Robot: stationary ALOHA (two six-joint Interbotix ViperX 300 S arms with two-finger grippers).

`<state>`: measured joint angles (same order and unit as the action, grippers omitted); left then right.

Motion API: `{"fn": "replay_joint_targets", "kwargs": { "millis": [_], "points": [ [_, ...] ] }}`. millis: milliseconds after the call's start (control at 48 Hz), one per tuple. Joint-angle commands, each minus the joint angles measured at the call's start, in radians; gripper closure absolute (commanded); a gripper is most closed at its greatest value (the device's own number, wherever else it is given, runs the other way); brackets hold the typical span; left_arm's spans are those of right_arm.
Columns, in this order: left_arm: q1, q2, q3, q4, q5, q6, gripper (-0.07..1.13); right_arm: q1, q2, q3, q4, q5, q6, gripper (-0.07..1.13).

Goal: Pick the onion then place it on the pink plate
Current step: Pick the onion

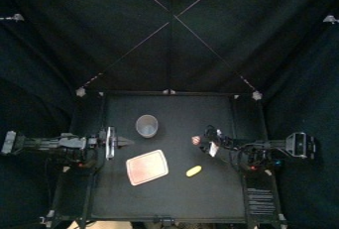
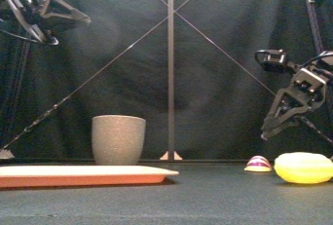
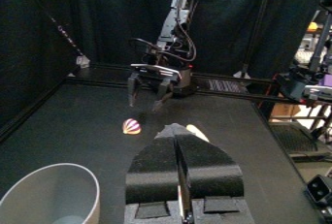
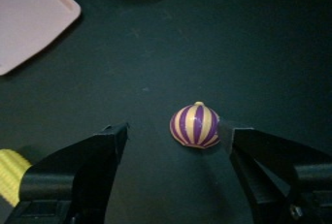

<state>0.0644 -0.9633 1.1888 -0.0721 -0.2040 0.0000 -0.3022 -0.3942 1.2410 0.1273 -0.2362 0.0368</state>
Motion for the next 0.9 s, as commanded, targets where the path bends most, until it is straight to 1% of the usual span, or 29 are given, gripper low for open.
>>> {"fn": "replay_joint_targets", "kwargs": {
  "millis": [21, 125, 292, 562, 896],
  "points": [
    [0.006, 0.003, -0.012, -0.003, -0.009, 0.002, 1.03, -0.034, 0.054, -0.040, -0.012, -0.011, -0.002, 0.01],
    [0.006, 0.003, -0.005, -0.003, -0.008, 0.002, 1.03, -0.060, 0.091, -0.060, -0.035, -0.012, -0.002, 0.01],
    [0.006, 0.003, 0.008, -0.003, -0.009, 0.002, 1.03, -0.077, 0.147, -0.089, -0.058, -0.012, -0.002, 0.01],
    [0.011, 0.003, 0.015, -0.002, -0.009, 0.002, 1.03, -0.078, 0.238, -0.117, -0.054, -0.012, 0.000, 0.01],
    [0.011, 0.003, 0.020, -0.002, -0.009, 0.002, 1.03, -0.083, 0.301, -0.138, -0.043, -0.017, 0.000, 0.01]
  ]
}}
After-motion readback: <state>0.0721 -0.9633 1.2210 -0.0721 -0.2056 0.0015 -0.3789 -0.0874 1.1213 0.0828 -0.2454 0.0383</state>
